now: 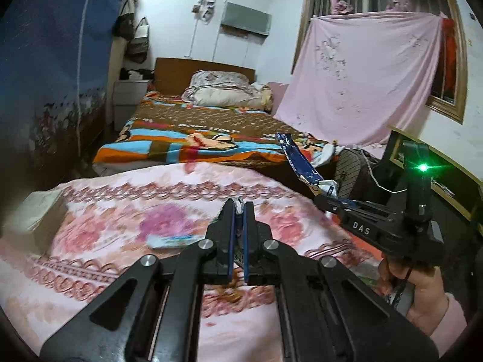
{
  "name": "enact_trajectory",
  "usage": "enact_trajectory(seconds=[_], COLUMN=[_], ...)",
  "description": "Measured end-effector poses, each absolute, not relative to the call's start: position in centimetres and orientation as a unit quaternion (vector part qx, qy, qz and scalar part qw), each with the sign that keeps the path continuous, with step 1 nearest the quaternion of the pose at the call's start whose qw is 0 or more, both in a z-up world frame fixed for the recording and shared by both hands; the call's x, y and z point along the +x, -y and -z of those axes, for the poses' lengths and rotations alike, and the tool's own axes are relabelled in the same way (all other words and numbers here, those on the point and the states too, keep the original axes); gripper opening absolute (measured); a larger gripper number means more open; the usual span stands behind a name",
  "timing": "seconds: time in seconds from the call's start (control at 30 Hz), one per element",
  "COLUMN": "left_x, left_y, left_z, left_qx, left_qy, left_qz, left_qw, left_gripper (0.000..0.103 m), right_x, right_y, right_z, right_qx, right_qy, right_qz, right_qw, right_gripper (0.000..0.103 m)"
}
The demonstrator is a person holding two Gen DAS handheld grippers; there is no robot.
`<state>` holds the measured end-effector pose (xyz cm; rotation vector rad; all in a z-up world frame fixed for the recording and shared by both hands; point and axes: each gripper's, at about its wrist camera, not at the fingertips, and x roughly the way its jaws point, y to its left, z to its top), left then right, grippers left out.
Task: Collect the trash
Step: 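Lift the blue wrapper with the right tool and carry it over the orange basin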
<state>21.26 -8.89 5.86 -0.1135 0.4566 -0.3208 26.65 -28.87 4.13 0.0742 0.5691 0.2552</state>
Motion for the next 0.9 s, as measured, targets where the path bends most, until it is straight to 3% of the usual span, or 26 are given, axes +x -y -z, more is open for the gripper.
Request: enact_trajectory(seconds=[0.9], left_x=[23.1], left_y=[22.2], left_z=[-8.7], left_qx=[-0.070], left_qy=[-0.141], left_qz=[0.274], left_qw=[0.949], left_gripper=[0.000], right_x=[20.6], right_y=[39.9], right_z=[-7.4], right_qx=[0.104], right_qy=[-0.084], right_qz=[0.019], right_qw=[0.991], right_gripper=[0.008])
